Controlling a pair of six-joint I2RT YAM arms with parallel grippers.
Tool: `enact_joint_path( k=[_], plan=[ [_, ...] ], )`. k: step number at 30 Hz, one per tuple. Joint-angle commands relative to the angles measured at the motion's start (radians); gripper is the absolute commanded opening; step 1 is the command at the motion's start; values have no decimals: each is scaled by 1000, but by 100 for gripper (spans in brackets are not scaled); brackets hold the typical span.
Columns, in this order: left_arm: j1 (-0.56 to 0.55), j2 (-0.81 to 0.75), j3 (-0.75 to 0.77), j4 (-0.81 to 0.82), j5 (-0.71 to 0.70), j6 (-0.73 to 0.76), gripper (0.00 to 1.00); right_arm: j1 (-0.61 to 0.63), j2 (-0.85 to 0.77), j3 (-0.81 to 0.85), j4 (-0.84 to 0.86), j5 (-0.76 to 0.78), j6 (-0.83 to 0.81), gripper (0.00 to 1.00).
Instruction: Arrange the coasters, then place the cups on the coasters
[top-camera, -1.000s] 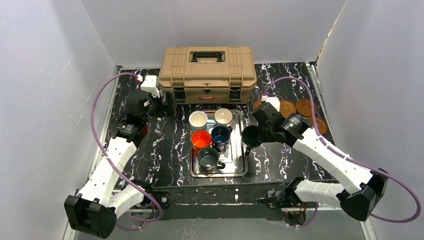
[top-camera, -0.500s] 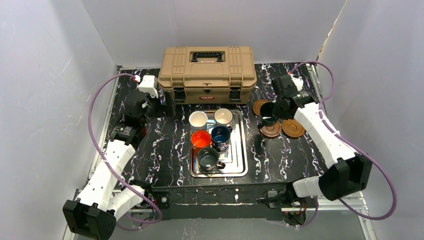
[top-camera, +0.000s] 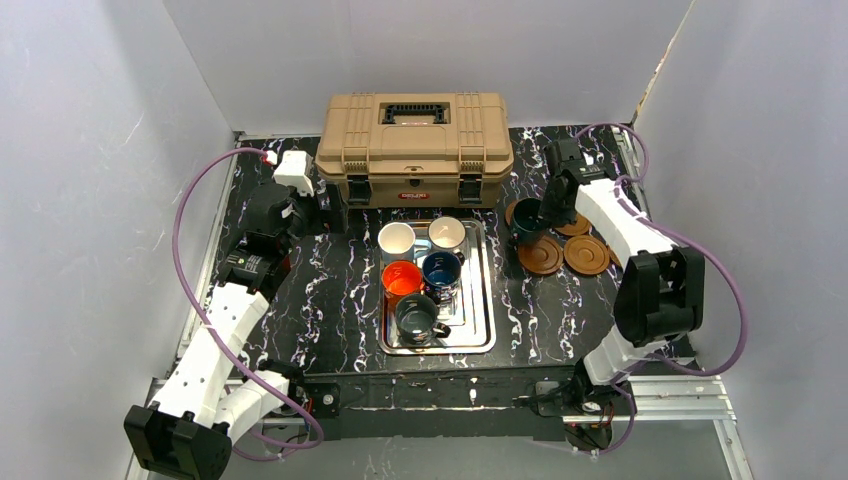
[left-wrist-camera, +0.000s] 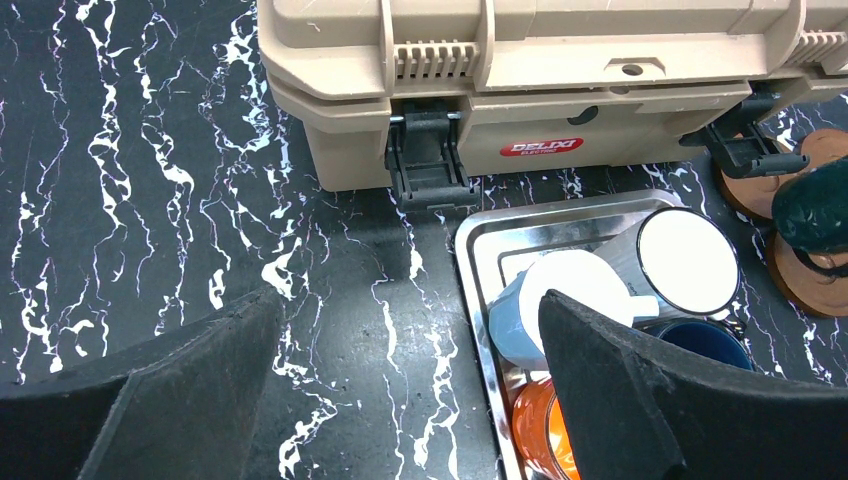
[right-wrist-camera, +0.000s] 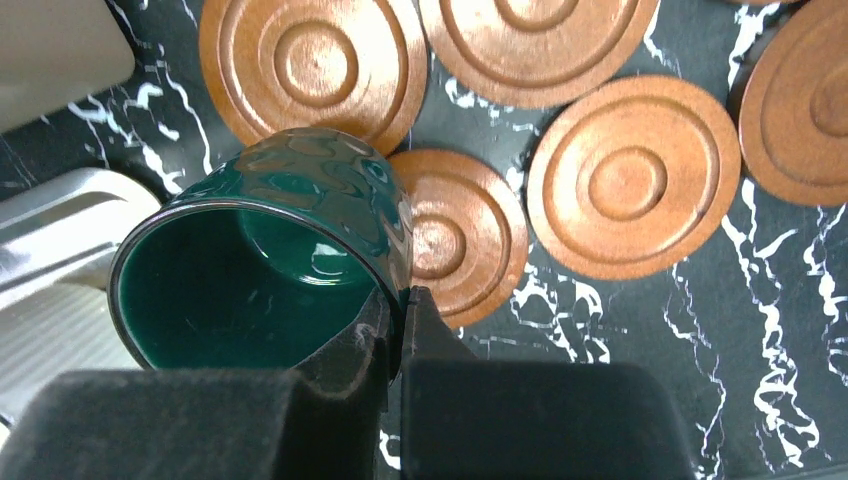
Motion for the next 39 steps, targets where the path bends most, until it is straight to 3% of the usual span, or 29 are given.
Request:
enact_joint_path(
  k=[1,17,39],
  plan=[
    [-4,-20,6,-2,-4,6,98,-33,35,107,107,-17,-16,1],
    [-3,-17,13,-10,3,2,98,-46,202,246,116,7,-37,1],
    [-4,-16,14,-11,3,2,98,-74,245,241,143,12,-52,1]
  ],
)
